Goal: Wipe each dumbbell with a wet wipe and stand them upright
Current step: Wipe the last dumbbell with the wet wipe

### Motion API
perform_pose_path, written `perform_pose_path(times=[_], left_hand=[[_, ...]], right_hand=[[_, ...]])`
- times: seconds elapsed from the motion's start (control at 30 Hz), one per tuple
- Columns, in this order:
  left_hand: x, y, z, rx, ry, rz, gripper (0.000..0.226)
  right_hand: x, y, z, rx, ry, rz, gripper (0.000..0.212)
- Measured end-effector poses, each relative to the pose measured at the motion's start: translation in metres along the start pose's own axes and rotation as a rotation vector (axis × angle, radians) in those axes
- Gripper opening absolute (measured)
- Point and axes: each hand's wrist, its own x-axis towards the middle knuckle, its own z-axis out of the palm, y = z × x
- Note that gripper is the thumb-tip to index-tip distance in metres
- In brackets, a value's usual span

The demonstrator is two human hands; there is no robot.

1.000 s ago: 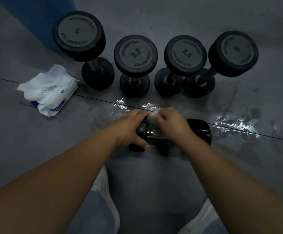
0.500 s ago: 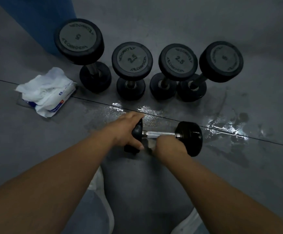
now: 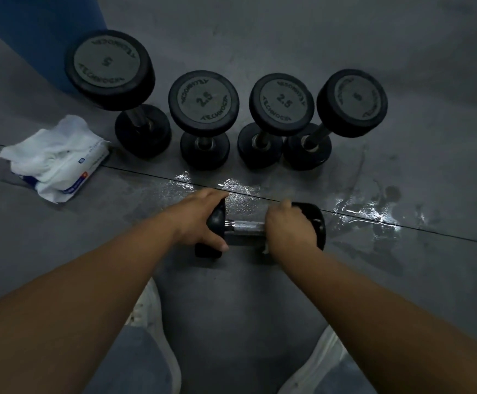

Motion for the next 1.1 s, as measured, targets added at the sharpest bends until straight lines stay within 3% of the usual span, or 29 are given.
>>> perform_pose_path(times=[0.1,0.23,0.33,0.43,0.5,0.6,0.77,0.83,0.9,0.97,1.03,1.1], left_hand=[[-0.002,0.000,0.002,0.006,0.020,0.011,0.127],[-0.002,-0.002,0.002,0.007,0.017,0.008,0.128],[-0.003,-0.002,0.005,0.009,0.033,0.013,0.127],[-0.001,-0.003,0.005,0.012,0.031,0.008,0.127],[0.000,-0.003,0.003,0.004,0.023,-0.001,0.128],[-0.003,-0.002,0.004,-0.005,0.027,0.008,0.127],[-0.001,0.000,0.001,-0.015,0.025,0.014,0.125],[0.000,0.001,-0.001,-0.015,0.009,0.010,0.124],[-0.002,0.002,0.001,-0.008,0.018,0.014,0.125],[-0.003,0.002,0.003,-0.011,0.030,0.016,0.125],[-0.002,0.000,0.002,-0.029,0.029,0.013,0.125],[-0.001,0.000,0.001,-0.033,0.019,0.011,0.125]], right_hand=[[-0.003,-0.008,0.012,0.165,-0.182,-0.044,0.024],[0.010,-0.010,0.019,0.485,0.082,0.099,0.012],[0.003,-0.017,0.024,0.473,0.017,-0.064,0.006],[0.011,-0.014,0.017,0.642,0.193,-0.001,0.013],[0.018,-0.014,0.019,0.610,0.242,-0.006,0.014],[0.015,-0.022,0.027,0.334,0.032,-0.258,0.020],[0.018,-0.014,0.011,0.636,0.135,-0.258,0.022],[0.013,-0.026,0.011,0.603,0.068,-0.293,0.032],[0.007,-0.032,0.019,0.501,-0.042,-0.362,0.023],[0.009,-0.021,0.018,0.455,-0.047,-0.319,0.011],[0.012,-0.005,0.019,0.411,0.065,-0.174,0.009],[0.011,-0.003,0.019,0.261,0.058,-0.144,0.014]])
